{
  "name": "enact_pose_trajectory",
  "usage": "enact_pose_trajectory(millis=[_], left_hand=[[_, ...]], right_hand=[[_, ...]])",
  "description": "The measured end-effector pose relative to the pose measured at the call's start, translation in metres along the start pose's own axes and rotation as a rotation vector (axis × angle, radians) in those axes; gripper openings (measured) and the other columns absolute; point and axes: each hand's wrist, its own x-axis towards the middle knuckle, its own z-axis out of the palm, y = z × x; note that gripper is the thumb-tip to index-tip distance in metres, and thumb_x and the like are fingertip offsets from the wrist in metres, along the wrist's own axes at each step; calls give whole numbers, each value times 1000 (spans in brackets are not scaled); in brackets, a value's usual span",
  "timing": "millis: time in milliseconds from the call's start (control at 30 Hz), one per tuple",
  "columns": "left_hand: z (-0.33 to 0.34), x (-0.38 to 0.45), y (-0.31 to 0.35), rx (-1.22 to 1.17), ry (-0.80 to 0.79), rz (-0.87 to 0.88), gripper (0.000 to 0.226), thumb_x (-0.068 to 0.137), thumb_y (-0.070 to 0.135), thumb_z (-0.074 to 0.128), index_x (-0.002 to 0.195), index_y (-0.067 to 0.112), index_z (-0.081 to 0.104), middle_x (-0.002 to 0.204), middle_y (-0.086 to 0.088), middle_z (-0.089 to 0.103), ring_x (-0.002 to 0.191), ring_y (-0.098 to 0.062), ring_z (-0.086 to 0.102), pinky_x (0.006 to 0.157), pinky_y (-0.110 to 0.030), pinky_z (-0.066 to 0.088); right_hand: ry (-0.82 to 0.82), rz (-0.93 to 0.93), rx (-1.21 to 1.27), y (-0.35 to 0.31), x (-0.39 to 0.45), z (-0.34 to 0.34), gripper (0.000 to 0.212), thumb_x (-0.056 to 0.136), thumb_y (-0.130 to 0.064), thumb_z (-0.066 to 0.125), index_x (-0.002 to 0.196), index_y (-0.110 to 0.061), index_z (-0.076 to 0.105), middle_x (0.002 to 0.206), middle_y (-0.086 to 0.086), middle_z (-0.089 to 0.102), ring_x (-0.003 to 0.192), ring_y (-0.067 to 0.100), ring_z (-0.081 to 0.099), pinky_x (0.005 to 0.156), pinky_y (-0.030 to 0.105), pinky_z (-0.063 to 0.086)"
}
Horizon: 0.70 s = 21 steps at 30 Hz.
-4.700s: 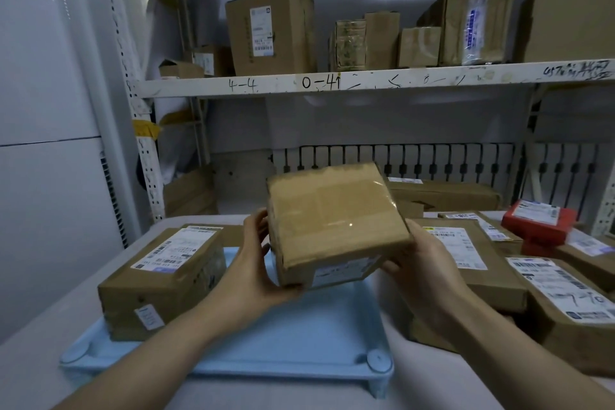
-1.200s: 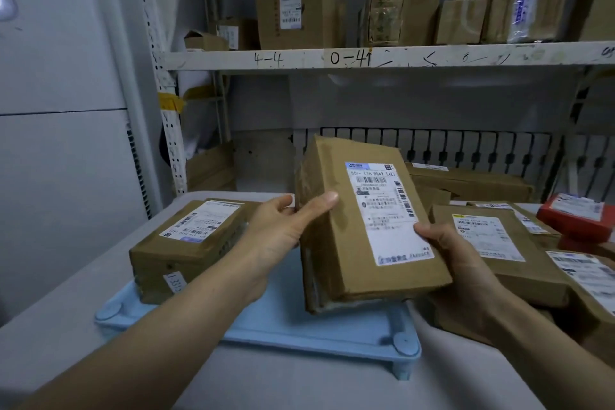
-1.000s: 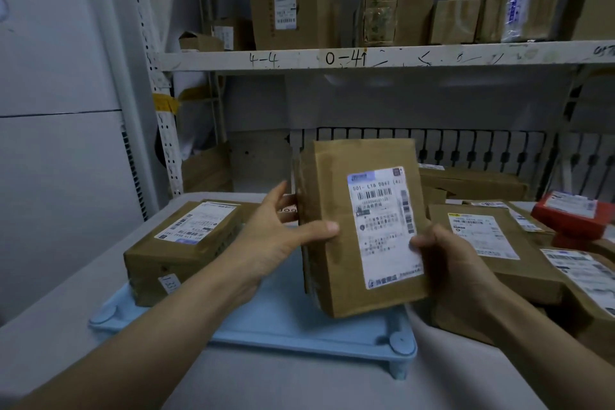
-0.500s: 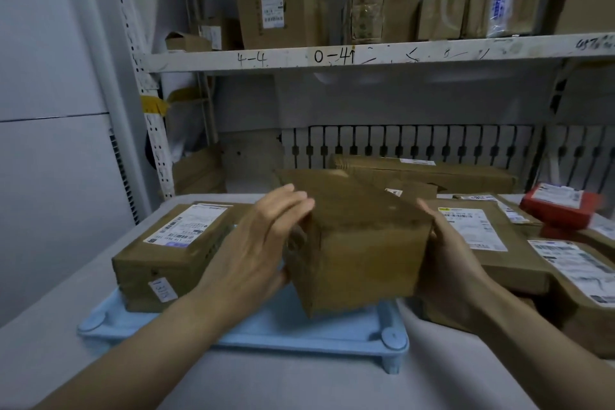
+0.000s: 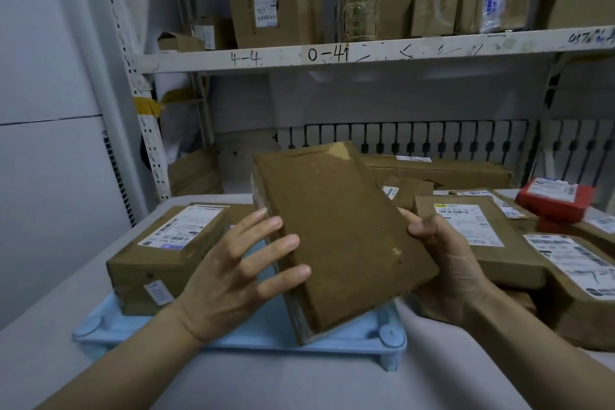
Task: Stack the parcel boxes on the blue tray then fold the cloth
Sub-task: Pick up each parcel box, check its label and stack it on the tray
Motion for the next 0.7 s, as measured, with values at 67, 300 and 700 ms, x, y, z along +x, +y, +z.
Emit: enact_pose_trajectory(millis=[67,300,700], left_hand=[[1,-1,2,62,30,-6,72,89,15,66,147,26,25,140,-6,34,133,-28,34,115,-48,31],[3,0,5,67,-37,-32,86,76,24,80,140,25,23,141,-8,37,146,-27,25,118,-52,18],[-9,66,8,-971,-100,-1481,109,49,67,75,142,34,31,132,12,56,119,-7,57,102,-37,46]], right_hand=[[11,-1,-14,-1,-1,-1,69,50,-22,62,117,-11,70,106,14,66,84,24,60,76,36,44],[12,28,-48,1,-4,-2,57,56,-24,63,111,-13,73,104,13,68,84,22,63,76,36,47],[16,-128,-442,-1,1,3,65,90,-65,37,126,-20,66,127,11,66,120,32,56,109,52,34]])
